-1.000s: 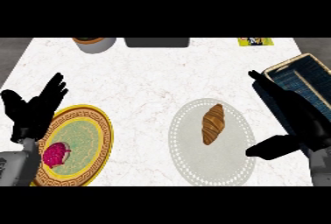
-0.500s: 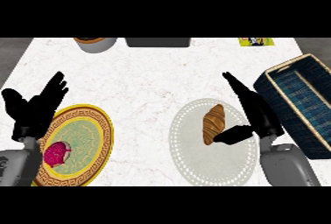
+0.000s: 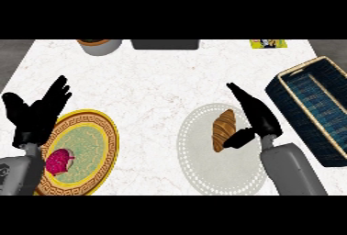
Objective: Pick the croissant from the placemat and place it in the basket
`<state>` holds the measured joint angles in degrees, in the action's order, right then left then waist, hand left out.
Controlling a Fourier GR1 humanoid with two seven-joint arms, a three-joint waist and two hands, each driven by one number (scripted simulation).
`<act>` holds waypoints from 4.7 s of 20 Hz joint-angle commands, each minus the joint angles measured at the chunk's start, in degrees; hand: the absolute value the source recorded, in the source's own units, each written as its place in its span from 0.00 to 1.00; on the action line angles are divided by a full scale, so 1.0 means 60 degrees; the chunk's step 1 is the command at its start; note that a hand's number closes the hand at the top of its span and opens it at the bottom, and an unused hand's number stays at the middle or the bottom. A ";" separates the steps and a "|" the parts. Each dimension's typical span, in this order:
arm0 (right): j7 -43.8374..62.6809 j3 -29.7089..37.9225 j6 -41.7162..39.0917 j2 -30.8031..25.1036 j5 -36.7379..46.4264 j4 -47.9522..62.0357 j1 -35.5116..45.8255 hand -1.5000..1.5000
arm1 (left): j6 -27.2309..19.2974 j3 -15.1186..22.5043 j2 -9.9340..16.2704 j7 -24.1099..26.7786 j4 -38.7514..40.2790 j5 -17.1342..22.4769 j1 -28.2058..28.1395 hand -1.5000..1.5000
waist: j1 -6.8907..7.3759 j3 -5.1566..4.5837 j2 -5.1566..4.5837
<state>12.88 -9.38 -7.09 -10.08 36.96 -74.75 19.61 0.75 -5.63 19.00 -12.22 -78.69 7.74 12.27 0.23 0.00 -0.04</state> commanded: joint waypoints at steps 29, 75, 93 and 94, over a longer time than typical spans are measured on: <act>-0.0601 -0.0282 0.0242 0.1149 0.1827 0.0489 -0.0666 0.00 | 0.0026 -0.0411 -0.1037 0.0335 0.0409 -0.1144 0.0169 0.50 | -0.0049 -0.0002 0.0003; 1.1510 -0.0451 0.7074 0.1677 0.5306 0.5576 0.9703 1.00 | 0.0407 -0.0530 -0.0866 -0.0284 0.0147 -0.1101 0.0587 0.50 | 0.0254 -0.0024 0.0046; 1.0864 0.1818 0.5969 -0.0760 0.7017 0.7959 1.1413 1.00 | 0.0502 -0.0551 -0.0962 0.0069 -0.0312 -0.1050 -0.0205 0.50 | 0.0095 -0.0011 0.0002; 1.1231 0.1766 0.5900 -0.0836 0.7370 0.8180 1.1706 1.00 | 0.0590 -0.0762 -0.0747 -0.0305 -0.0464 -0.0823 -0.0001 0.50 | 0.0175 -0.0014 -0.0007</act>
<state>69.29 0.53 30.78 -12.66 77.98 -28.01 87.65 4.50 -9.72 14.30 -13.14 -80.07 2.37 12.63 1.15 -0.09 -0.16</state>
